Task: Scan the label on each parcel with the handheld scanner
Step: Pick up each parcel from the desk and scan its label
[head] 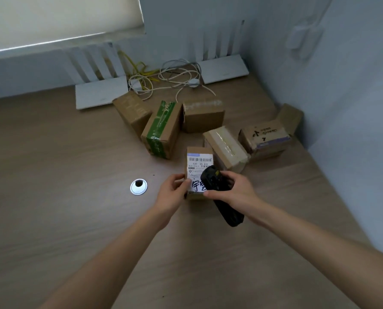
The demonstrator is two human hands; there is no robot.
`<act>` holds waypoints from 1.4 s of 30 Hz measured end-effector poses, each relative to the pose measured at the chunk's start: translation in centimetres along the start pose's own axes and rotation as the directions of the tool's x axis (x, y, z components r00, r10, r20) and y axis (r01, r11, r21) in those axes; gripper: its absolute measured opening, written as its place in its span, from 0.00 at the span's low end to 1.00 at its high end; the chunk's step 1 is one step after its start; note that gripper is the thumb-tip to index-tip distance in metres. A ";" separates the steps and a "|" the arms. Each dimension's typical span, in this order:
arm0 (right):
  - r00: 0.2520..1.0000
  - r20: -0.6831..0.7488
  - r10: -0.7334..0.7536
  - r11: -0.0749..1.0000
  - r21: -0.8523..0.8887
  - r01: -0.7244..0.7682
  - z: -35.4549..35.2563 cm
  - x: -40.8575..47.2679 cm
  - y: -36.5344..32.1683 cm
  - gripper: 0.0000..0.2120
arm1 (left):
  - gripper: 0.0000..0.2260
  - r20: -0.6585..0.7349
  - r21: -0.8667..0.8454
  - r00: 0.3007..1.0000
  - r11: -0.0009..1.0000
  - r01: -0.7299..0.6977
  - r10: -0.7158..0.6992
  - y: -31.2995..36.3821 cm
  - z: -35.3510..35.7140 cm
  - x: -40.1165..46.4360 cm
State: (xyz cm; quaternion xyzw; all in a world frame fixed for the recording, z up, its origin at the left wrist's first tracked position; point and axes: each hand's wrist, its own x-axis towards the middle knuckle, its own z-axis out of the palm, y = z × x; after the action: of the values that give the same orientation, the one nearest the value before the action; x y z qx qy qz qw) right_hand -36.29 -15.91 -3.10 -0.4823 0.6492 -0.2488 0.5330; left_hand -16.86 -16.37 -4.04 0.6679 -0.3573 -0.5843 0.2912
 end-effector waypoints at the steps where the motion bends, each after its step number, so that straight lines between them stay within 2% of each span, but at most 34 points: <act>1: 1.000 0.007 -0.012 1.000 0.002 0.012 -0.1 -0.6 -0.5 0.38 | 0.14 0.001 -0.038 1.000 0.999 0.005 -0.005 0.4 -0.3 -0.8; 5: 0.998 0.009 -0.062 0.998 -0.001 0.062 -0.5 -4.0 -2.7 0.37 | 0.17 0.029 -0.126 0.999 0.992 -0.011 0.015 1.8 -1.9 -4.5; 8: 0.992 0.018 -0.122 0.991 -0.058 0.122 -0.7 -7.8 -5.4 0.37 | 0.26 0.063 -0.111 0.997 0.993 -0.045 0.052 2.7 -4.0 -8.1; 10: 0.986 0.024 -0.166 0.981 -0.103 0.167 -0.6 -10.9 -7.4 0.37 | 0.35 0.089 -0.110 0.991 0.990 -0.090 0.100 3.3 -5.7 -11.0; 12: 0.977 0.028 -0.210 0.965 -0.156 0.212 0.1 -14.5 -9.5 0.37 | 0.39 0.097 -0.119 0.984 0.983 -0.139 0.151 4.0 -7.6 -14.5; 17: 0.945 -0.003 -0.327 0.893 -0.328 0.308 3.0 -24.9 -15.7 0.28 | 0.39 0.009 -0.090 0.942 0.939 -0.332 0.334 5.1 -13.5 -25.1; 21: 0.920 -0.053 -0.389 0.827 -0.461 0.323 4.4 -33.3 -21.4 0.23 | 0.38 -0.114 -0.065 0.889 0.889 -0.453 0.444 6.5 -18.7 -33.7; 26: 0.911 -0.060 -0.408 0.747 -0.595 0.296 5.4 -41.7 -27.6 0.31 | 0.40 -0.193 -0.041 0.825 0.836 -0.548 0.531 8.4 -23.4 -42.1; 31: 0.921 -0.022 -0.389 0.707 -0.648 0.283 5.5 -47.3 -31.5 0.32 | 0.40 -0.262 -0.007 0.769 0.796 -0.605 0.583 10.5 -25.7 -47.3; 36: 0.926 0.016 -0.377 0.637 -0.721 0.272 5.1 -50.3 -33.4 0.32 | 0.39 -0.307 0.037 0.719 0.762 -0.646 0.624 11.9 -26.3 -49.8; 42: 0.929 0.009 -0.370 0.589 -0.771 0.242 4.6 -51.3 -34.3 0.32 | 0.39 -0.317 0.053 0.703 0.752 -0.657 0.637 12.5 -26.0 -51.2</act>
State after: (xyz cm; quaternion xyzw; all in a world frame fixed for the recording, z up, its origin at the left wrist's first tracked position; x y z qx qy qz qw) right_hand -21.35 16.59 47.38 -0.7446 0.6384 -0.0773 0.1788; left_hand 3.93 17.58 39.17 0.5745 -0.4987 -0.3416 0.5518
